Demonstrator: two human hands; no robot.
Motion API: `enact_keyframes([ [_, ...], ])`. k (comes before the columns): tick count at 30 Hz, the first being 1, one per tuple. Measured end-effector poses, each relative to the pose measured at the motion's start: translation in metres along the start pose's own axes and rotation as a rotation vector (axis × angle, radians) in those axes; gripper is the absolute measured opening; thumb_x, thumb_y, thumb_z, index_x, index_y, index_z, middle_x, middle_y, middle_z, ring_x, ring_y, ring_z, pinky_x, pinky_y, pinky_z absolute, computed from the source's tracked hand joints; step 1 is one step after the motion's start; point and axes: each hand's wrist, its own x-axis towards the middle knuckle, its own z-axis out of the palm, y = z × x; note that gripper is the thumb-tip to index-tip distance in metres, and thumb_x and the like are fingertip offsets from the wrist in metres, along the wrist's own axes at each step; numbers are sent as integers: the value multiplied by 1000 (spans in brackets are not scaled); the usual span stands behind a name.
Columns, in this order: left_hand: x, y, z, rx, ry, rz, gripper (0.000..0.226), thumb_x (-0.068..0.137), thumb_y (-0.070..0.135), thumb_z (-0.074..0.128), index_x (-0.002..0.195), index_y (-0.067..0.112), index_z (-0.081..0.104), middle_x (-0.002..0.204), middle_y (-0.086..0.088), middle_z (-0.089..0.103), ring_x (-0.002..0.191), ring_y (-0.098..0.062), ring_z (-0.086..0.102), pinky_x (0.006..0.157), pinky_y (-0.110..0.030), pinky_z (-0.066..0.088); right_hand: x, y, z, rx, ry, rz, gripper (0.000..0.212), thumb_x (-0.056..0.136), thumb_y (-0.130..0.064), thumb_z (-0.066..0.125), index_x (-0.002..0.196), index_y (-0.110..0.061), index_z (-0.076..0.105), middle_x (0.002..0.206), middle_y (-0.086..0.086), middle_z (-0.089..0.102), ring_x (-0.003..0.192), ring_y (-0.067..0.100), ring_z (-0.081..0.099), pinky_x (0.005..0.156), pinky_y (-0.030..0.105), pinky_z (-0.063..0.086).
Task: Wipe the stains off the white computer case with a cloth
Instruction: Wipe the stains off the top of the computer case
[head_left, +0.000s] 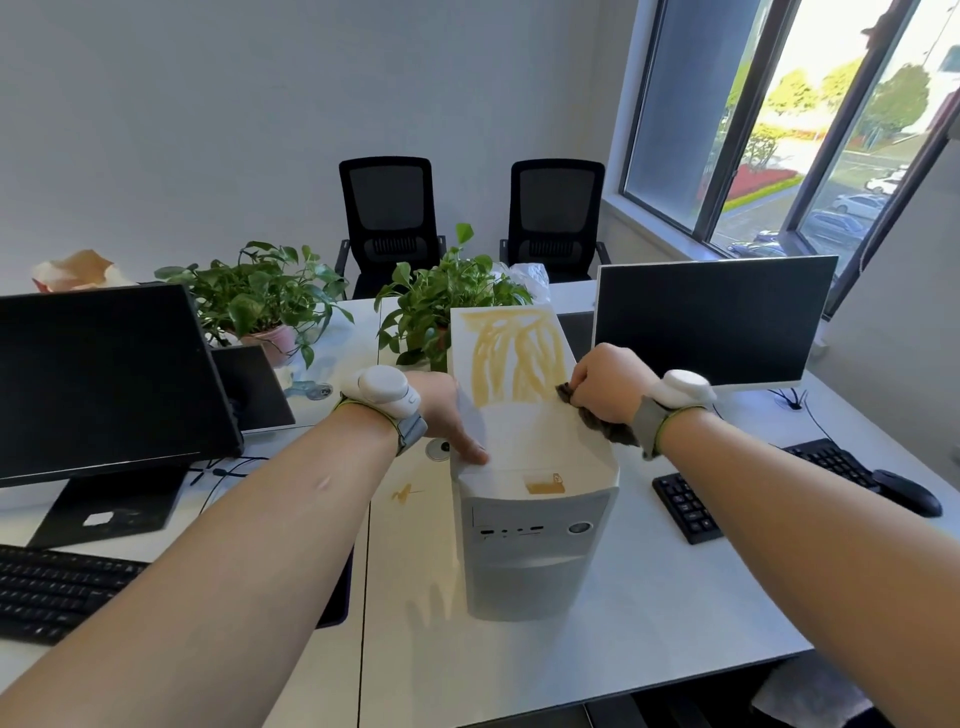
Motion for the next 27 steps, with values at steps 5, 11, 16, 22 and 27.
enact_keyframes([
  [5, 3, 7, -3, 41, -37, -16, 90, 61, 80, 78, 115, 9, 67, 113, -8, 71, 87, -23, 61, 72, -31, 47, 5, -19, 12, -8, 85, -1, 21, 87, -17, 57, 83, -25, 76, 93, 3, 67, 76, 25, 67, 70, 34, 62],
  [11, 2, 7, -4, 100, 45, -14, 113, 58, 81, 78, 134, 4, 45, 131, -10, 45, 105, -27, 54, 84, -37, 48, -10, -9, 14, 13, -43, -128, 15, 87, -22, 67, 78, -27, 79, 84, -4, 70, 75, 17, 67, 69, 34, 64],
  [16, 1, 8, -4, 108, 19, 10, 100, 63, 81, 74, 127, 6, 58, 126, -9, 50, 107, -27, 57, 85, -34, 50, 8, -33, 11, -88, 50, 21, 23, 90, -16, 52, 94, -18, 75, 98, 4, 65, 80, 24, 65, 75, 32, 61],
  [22, 3, 3, -3, 53, 15, 37, 97, 53, 85, 77, 112, 10, 64, 115, -7, 56, 95, -25, 62, 77, -34, 53, -11, -35, 23, -11, -73, -207, 18, 90, -20, 62, 85, -21, 80, 85, -1, 72, 80, 21, 68, 72, 35, 64],
  [27, 1, 0, -1, 15, 38, 48, 102, 50, 86, 78, 115, 8, 63, 113, -9, 64, 94, -26, 65, 77, -36, 55, 7, -42, 15, -113, 30, -61, 21, 91, -19, 54, 90, -16, 75, 87, 4, 66, 77, 24, 66, 72, 34, 62],
])
